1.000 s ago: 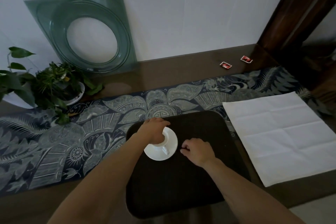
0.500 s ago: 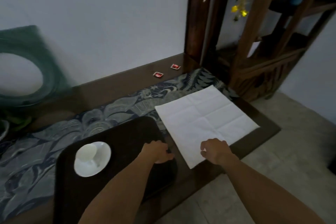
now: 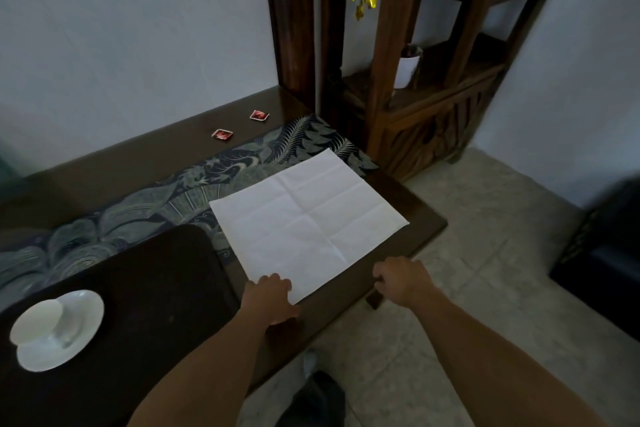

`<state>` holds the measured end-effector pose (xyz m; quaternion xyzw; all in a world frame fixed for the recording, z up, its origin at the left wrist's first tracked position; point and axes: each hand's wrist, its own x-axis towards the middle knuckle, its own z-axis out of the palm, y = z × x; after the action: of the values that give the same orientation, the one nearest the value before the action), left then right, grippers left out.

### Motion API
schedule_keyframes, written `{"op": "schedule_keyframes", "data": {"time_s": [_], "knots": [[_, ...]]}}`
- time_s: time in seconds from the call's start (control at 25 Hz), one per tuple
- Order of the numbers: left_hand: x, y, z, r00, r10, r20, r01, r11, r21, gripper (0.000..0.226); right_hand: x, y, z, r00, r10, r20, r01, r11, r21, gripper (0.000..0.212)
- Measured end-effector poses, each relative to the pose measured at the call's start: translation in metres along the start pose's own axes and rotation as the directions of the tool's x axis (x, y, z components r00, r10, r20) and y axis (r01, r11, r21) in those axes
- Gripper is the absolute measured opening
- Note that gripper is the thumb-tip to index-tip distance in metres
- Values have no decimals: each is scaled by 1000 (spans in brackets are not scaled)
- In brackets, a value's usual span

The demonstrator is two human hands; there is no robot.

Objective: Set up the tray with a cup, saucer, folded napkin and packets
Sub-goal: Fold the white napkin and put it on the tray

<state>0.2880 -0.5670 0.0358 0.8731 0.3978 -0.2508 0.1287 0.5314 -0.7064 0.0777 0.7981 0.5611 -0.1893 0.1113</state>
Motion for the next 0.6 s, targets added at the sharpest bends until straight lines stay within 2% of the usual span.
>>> {"op": "schedule_keyframes", "data": {"time_s": [0.12,0.36,0.52,0.6], "knots": [[9,-3,18,992,-45,-115,33,994,-105,59,29,11,0,1000,-26,-12,25,999,-26,34],[17,-6,38,979,-65,-191,25,979,-202,44,95,31,5,992,-122,-25,120,990,-71,36],[16,-10,44,975,-10,-221,-26,986,-163,45,129,60,5,978,-197,-69,182,966,-185,38],[13,-10,43,965,40,-260,-68,993,-98,47,139,80,7,958,-283,-36,267,935,-235,40]]}}
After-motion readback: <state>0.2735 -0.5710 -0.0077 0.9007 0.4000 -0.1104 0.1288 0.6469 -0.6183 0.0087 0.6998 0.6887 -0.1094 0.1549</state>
